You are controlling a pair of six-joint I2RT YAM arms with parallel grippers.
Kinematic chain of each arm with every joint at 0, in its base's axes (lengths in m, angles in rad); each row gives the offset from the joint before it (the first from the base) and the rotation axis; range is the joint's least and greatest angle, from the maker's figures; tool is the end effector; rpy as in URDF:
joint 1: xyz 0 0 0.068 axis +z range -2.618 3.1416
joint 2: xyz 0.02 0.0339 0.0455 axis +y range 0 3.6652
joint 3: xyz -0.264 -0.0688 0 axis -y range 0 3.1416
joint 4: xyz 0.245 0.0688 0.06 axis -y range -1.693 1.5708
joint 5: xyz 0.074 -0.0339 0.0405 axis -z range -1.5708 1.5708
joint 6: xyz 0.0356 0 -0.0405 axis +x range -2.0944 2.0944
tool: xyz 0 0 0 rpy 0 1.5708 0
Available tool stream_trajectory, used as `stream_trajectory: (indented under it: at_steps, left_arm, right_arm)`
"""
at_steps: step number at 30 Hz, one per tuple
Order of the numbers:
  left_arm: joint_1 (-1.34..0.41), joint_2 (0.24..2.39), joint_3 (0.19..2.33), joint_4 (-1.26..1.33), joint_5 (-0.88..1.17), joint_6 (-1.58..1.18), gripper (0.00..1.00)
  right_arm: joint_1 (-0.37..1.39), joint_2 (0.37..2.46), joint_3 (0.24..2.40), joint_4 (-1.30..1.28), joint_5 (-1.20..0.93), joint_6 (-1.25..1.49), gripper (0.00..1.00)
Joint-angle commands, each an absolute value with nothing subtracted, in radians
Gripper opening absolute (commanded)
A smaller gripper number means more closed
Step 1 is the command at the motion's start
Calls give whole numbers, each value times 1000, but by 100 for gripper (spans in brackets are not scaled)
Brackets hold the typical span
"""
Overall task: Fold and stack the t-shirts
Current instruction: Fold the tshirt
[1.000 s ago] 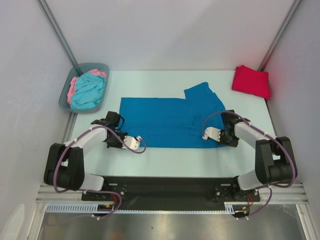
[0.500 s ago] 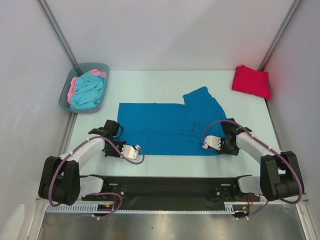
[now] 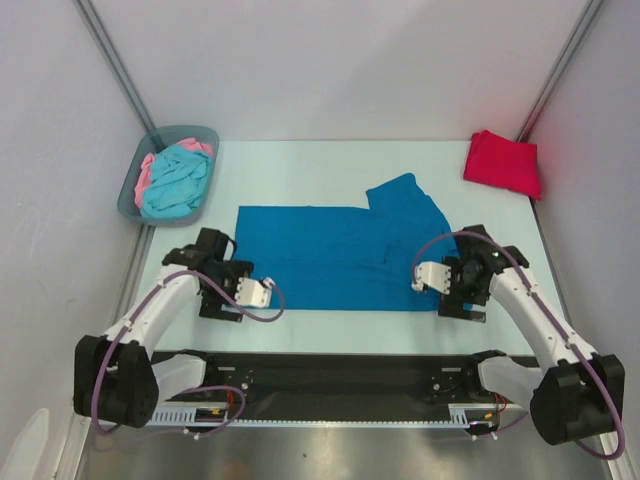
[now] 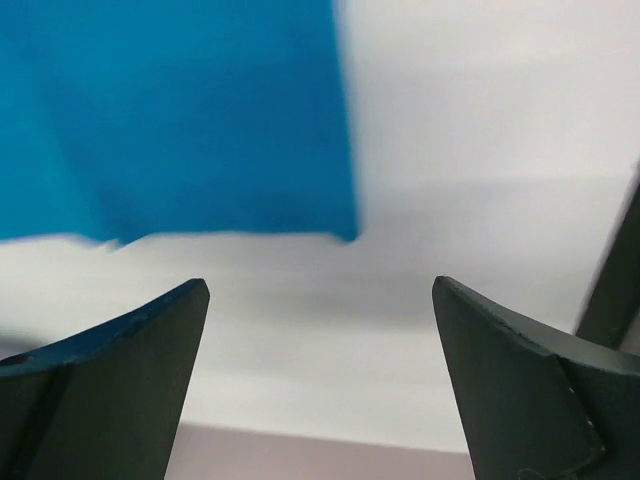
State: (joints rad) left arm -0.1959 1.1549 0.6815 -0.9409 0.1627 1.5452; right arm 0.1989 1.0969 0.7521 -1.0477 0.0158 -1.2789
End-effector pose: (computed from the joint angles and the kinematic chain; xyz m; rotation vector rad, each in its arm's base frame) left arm 0.1713 -0.0399 0.1889 2.2433 1.8660 -0.0429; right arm 0.1666 0.0330 0.2142 -2.0139 2.2136 -0.1578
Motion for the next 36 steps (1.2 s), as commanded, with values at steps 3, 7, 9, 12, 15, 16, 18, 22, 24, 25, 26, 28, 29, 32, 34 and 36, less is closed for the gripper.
stream_trajectory:
  at_steps: [3, 7, 9, 12, 15, 16, 18, 22, 24, 25, 26, 28, 29, 32, 34, 36]
  left_arm:
    - [-150, 1164, 943, -910, 238, 1418, 100]
    - [-120, 1337, 1142, -790, 276, 1153, 100]
    - [-101, 1460, 1277, -766, 296, 969, 100]
    - [-65, 1589, 1446, -747, 369, 740, 100]
    - [-35, 1692, 1558, -674, 322, 534, 100]
    - [-14, 1728, 1628, -672, 331, 494, 100]
    - [-3, 1814, 1695, -673, 345, 396, 100]
    - [34, 1904, 1816, -660, 328, 313, 100]
    - [34, 1914, 1828, -634, 304, 305, 100]
    - [37, 1936, 1844, -629, 290, 301, 100]
    - [35, 1953, 1862, -629, 282, 290, 100]
    - [35, 1997, 1899, -630, 272, 272, 100]
    - [35, 2009, 1907, -630, 284, 270, 100]
    - [29, 2048, 1927, -626, 311, 279, 100]
    - [8, 2062, 1934, -614, 290, 288, 100]
    - [-20, 2091, 1948, -606, 252, 313, 100]
  right_arm:
    - [190, 1083, 925, -1008, 32, -1191, 98]
    - [126, 1346, 1099, -874, 14, -941, 100]
    - [86, 1486, 1294, -894, -43, -742, 100]
    - [-29, 1747, 1616, -998, -173, -576, 100]
    - [-101, 1896, 1790, -1002, -281, -448, 100]
    - [-101, 1914, 1817, -974, -276, -442, 100]
    - [-103, 1989, 1952, -974, -297, -416, 100]
    - [-97, 2135, 2167, -1008, -288, -342, 100]
    - [-95, 2218, 2244, -1031, -296, -339, 100]
    - [-95, 2249, 2322, -1070, -302, -334, 100]
    - [-92, 2284, 2388, -1106, -325, -321, 100]
    - [-80, 2379, 2492, -1173, -339, -307, 100]
    - [-74, 2390, 2482, -1167, -339, -314, 99]
    - [-31, 2410, 2459, -1138, -319, -348, 100]
    - [-3, 2431, 2473, -1115, -324, -364, 100]
    - [6, 2439, 2461, -1045, -331, -351, 100]
